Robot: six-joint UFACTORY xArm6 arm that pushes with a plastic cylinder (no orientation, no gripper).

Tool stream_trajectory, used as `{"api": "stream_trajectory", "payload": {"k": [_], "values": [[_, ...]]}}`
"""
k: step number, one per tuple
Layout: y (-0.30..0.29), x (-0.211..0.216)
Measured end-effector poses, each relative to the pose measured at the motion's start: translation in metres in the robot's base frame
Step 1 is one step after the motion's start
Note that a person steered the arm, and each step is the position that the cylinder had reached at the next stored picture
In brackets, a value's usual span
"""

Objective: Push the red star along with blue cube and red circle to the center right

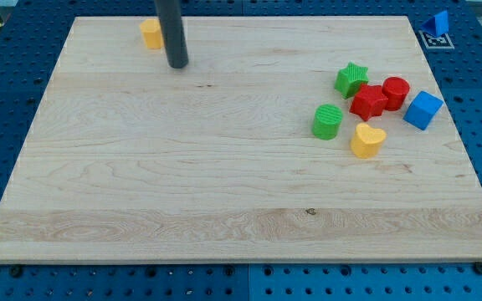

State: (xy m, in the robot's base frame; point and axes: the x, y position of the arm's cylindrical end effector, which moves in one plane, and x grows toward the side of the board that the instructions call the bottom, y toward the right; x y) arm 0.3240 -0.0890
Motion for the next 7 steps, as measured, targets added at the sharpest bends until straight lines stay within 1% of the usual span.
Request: {"api": "stream_trajectory", "payload": {"k": [2, 3, 5, 7], "values": [[0.106, 0.052], [0.131, 0.055], [0.135, 0.055], [0.159, 0.063]]}}
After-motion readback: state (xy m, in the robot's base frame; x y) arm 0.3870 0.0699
